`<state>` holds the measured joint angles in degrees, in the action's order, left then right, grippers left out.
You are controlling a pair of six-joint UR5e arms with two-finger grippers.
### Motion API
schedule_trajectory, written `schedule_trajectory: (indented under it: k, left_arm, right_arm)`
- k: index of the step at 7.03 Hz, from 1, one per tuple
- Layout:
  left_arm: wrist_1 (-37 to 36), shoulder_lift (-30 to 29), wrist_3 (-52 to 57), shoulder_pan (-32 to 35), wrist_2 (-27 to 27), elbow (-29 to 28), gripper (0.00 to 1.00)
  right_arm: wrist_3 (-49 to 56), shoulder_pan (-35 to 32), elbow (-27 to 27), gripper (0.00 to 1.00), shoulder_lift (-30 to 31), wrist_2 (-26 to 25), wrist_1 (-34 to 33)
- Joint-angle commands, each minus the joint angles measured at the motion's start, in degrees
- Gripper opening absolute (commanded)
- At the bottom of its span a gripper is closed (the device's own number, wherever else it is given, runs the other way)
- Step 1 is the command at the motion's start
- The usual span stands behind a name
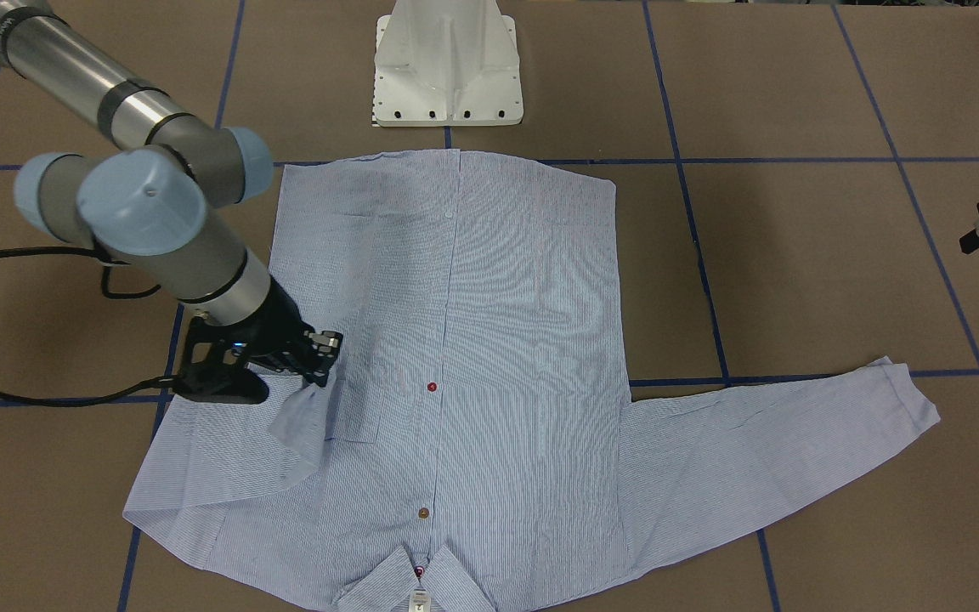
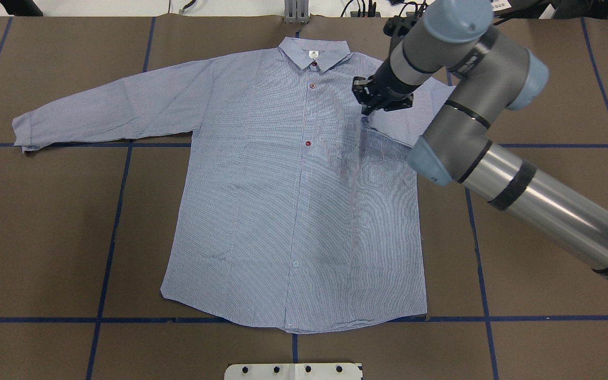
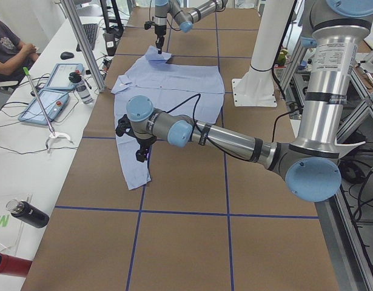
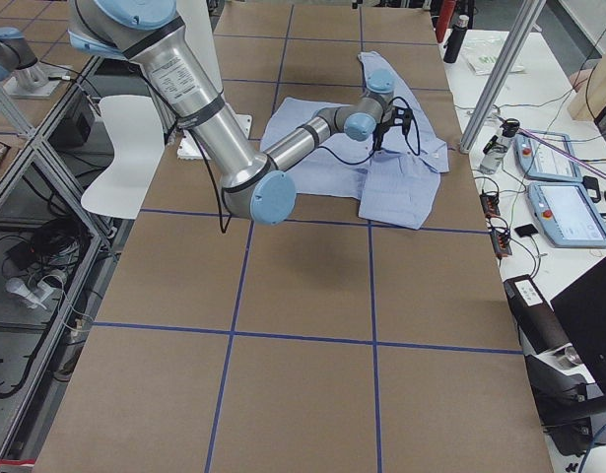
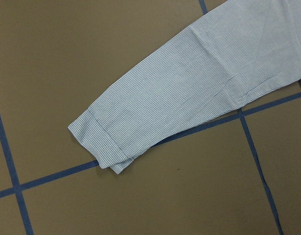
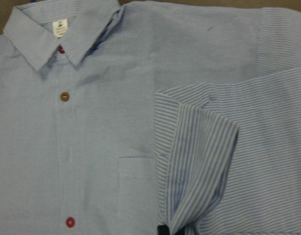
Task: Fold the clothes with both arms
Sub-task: 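Carry the sleeve cuff with the right gripper across onto the shirt front near the collar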
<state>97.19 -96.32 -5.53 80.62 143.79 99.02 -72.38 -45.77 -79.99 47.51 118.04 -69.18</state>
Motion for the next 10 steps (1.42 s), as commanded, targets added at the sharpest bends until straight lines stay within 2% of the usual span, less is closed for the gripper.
schedule_trajectory:
  k: [1,2,5,8,9,10]
  left_arm:
    - [0.0,0.1,0.1,0.0,0.0,0.0,1.00]
    - [0.0,0.1,0.0,0.0,0.0,0.0,1.00]
    - [0.0,0.0,0.1,0.0,0.1,0.0,1.00]
    - [0.0,0.0,0.0,0.0,0.1,0.1,1.00]
    - [0.0,0.1,0.0,0.0,0.1,0.1,1.00]
    - [0.0,0.1,-0.2,0.0,0.1,0.1,1.00]
  right_arm:
    - [-1.6,4.8,8.8,0.00,-11.2,-5.3,0.3]
    - [-1.6,5.3,12.3,0.00,-14.7,-6.4,0.4]
    - [-1.7,7.5,14.4,0.00,-18.0,-8.8,0.4]
    - [-1.7,9.2,15.5,0.00,-18.2,-9.9,2.9]
    - [-1.7,9.3,15.5,0.16,-18.2,-10.3,2.9]
    - [-1.8,9.3,15.6,0.69,-18.2,-11.1,2.9]
